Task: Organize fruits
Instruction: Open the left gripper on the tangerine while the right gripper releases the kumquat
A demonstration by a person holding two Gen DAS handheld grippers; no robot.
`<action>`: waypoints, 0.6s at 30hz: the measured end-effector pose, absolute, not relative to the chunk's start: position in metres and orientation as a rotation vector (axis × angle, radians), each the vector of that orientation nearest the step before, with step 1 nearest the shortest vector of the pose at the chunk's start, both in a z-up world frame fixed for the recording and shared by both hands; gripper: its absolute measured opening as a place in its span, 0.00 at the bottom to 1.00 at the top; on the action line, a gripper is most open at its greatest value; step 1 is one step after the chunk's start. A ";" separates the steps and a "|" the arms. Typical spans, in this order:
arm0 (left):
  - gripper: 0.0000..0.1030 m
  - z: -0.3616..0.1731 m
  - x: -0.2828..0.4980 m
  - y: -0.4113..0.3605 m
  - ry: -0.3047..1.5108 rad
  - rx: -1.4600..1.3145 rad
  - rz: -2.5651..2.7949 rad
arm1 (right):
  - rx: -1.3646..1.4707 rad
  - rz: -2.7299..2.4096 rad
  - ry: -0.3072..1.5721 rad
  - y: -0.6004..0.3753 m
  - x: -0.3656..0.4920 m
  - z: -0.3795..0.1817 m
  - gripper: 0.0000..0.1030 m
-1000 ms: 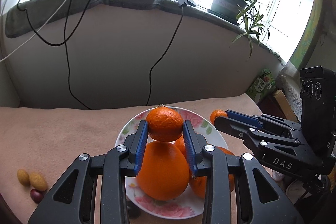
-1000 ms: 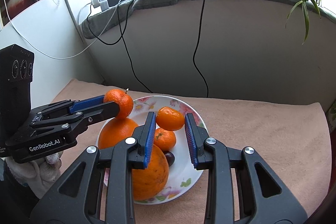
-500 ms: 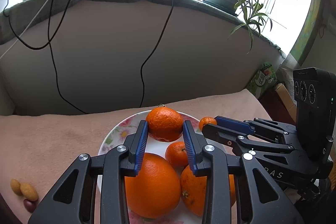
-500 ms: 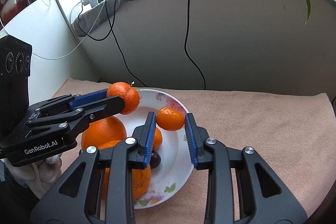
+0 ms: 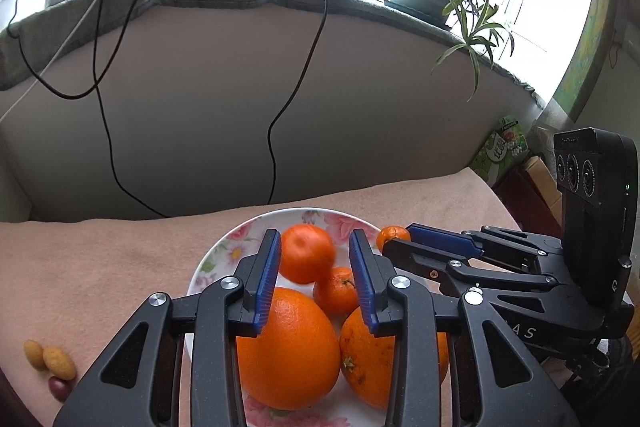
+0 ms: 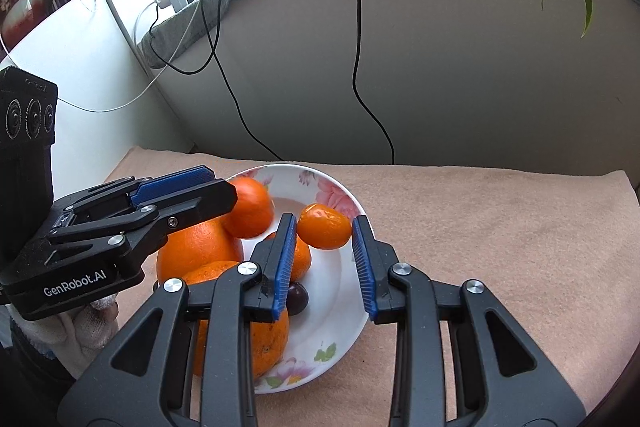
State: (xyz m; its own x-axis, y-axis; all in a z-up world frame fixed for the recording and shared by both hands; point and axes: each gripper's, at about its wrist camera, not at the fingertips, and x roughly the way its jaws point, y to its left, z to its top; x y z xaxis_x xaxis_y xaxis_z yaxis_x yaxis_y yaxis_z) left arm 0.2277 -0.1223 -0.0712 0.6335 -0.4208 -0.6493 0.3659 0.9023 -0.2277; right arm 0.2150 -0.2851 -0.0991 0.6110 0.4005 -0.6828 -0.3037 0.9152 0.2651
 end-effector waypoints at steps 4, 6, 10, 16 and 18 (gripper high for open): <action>0.33 -0.067 0.223 -0.118 0.750 -0.078 -0.447 | 0.134 0.403 0.807 -0.287 0.211 -0.095 0.45; 0.33 -0.066 0.221 -0.115 0.746 -0.081 -0.443 | 0.135 0.399 0.787 -0.287 0.207 -0.091 0.62; 0.48 -0.063 0.214 -0.110 0.738 -0.092 -0.433 | 0.130 0.393 0.775 -0.287 0.202 -0.083 0.66; 0.64 -0.054 0.205 -0.102 0.724 -0.100 -0.404 | 0.130 0.389 0.755 -0.288 0.188 -0.073 0.81; 0.69 -0.051 0.201 -0.098 0.716 -0.104 -0.395 | 0.129 0.387 0.753 -0.288 0.184 -0.070 0.86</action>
